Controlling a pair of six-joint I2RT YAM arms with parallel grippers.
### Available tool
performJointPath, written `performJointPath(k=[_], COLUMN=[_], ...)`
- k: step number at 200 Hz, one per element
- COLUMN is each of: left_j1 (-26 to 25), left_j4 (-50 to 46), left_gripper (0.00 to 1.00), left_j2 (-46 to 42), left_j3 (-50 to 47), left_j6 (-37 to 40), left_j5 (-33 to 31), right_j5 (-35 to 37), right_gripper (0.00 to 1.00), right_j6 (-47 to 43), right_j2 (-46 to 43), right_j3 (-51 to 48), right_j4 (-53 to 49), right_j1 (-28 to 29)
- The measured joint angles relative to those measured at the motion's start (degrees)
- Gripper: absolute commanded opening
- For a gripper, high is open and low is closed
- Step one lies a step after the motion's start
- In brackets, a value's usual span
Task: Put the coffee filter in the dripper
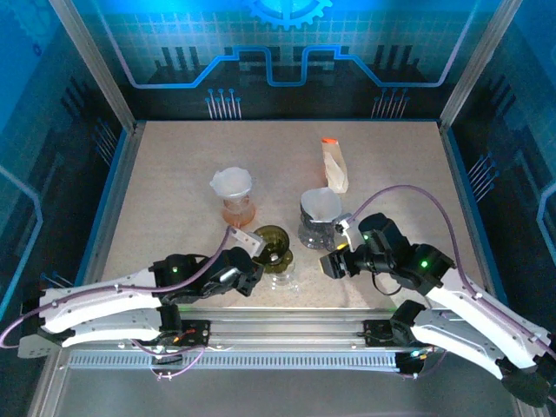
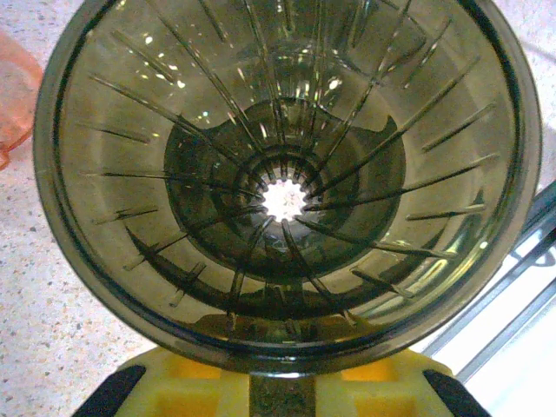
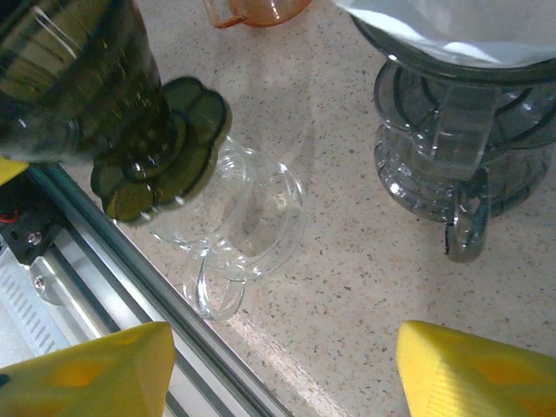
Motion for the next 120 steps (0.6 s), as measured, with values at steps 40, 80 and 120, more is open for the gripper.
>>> performJointPath(k=[40,80,120], left_j1=[-0.48,-1.01,-1.18], left_j4=[1.31,1.25,0.96], left_gripper=[0.0,0.0,0.0], left_j2=[0.7,3.13,3.8], left_j3=[0.07,1.33,2.01], left_j6=[1.53,2.56,3.04], left_j5=[0.66,0.87,0.85], right_j5=[-0.04,-0.07,-0.07], right_gripper=[0.69,0.69,0.69], right_j6=[0.0,0.0,0.0], right_j2=[-0.98,-0.98,-1.01], right_j3=[0.0,-0.02,-0.07], right_j4=[-0.96,-1.16,-1.18], right_j1=[-1.11,-1.46,-1.6])
